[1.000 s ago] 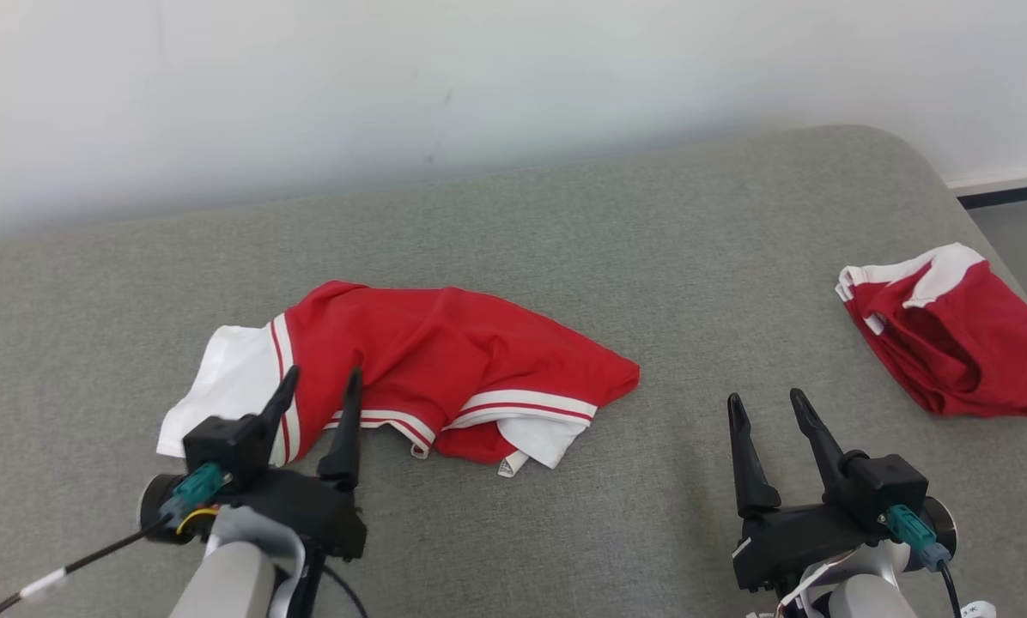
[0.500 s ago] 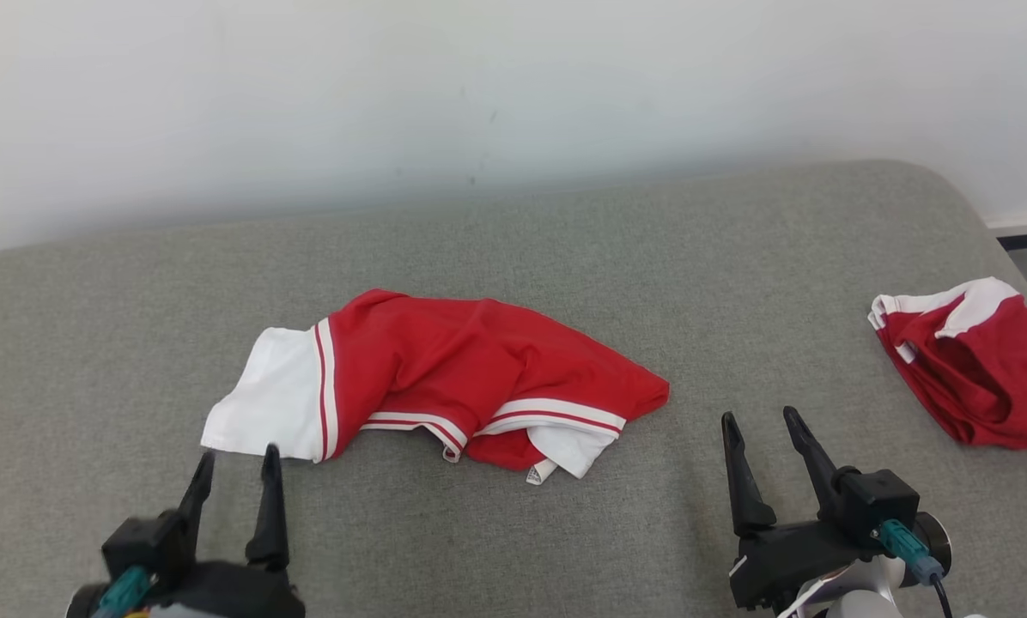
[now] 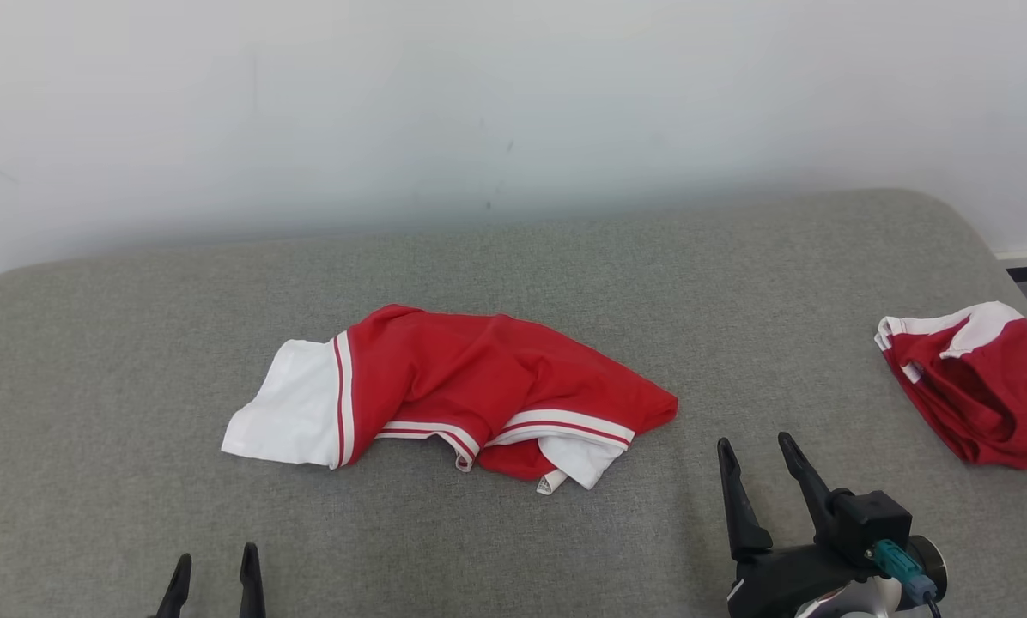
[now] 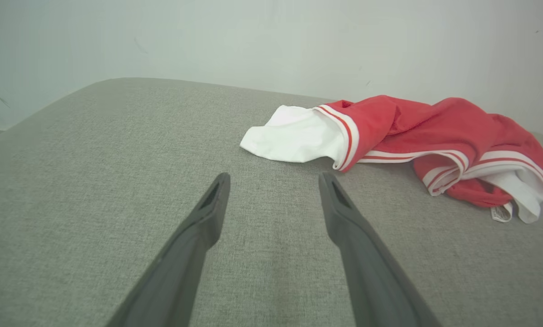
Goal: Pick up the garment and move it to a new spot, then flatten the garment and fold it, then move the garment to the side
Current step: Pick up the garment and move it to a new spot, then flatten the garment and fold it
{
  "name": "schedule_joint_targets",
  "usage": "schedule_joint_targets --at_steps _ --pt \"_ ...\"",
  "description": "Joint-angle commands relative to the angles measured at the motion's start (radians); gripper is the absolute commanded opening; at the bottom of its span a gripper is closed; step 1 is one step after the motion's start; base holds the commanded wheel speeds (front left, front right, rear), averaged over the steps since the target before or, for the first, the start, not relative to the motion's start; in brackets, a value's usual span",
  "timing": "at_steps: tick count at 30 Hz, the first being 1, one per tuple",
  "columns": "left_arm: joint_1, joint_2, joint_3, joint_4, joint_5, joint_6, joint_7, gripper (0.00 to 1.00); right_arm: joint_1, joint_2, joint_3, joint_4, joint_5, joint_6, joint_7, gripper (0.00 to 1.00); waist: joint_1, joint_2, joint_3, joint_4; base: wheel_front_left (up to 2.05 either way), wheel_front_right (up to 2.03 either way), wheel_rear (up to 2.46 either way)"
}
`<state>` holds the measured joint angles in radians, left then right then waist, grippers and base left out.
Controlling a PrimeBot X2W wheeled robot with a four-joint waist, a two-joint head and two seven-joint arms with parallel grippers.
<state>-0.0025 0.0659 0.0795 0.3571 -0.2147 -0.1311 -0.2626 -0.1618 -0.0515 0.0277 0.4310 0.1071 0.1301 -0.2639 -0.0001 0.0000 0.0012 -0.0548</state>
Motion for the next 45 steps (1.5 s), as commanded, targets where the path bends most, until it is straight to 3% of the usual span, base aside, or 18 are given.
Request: schedule_joint_targets --at_steps 1,20,27,37,45 --pt "0.026 -0.004 0.009 -0.012 -0.002 0.002 -0.003 1.0 0.013 0.002 0.0 0.0 0.0 0.001 0.0 1.0 0.0001 0.0 -0.004 0.003 0.0 0.0 0.0" --pt "0.074 -0.016 0.007 -0.053 0.01 0.001 -0.003 1.0 0.01 0.002 0.013 0.016 0.004 0.001 0.0 1.0 0.0001 0.0 0.008 0.019 0.0 0.0 0.0" --pt "0.053 -0.016 -0.023 -0.048 0.001 0.001 -0.003 1.0 -0.013 0.002 0.08 0.013 0.01 0.001 0.0 1.0 0.0001 0.0 0.039 0.046 0.0 0.0 0.0" --pt "0.004 -0.016 -0.098 -0.051 -0.021 0.002 -0.003 1.0 -0.099 0.002 0.218 0.038 0.017 0.001 0.0 1.0 0.0001 0.0 0.113 0.18 0.0 0.0 0.0" --pt "-0.001 -0.015 -0.132 -0.053 -0.041 0.008 -0.003 1.0 -0.159 -0.001 0.231 0.093 0.005 0.001 0.0 1.0 0.0001 0.0 0.161 0.318 0.0 0.0 0.0"
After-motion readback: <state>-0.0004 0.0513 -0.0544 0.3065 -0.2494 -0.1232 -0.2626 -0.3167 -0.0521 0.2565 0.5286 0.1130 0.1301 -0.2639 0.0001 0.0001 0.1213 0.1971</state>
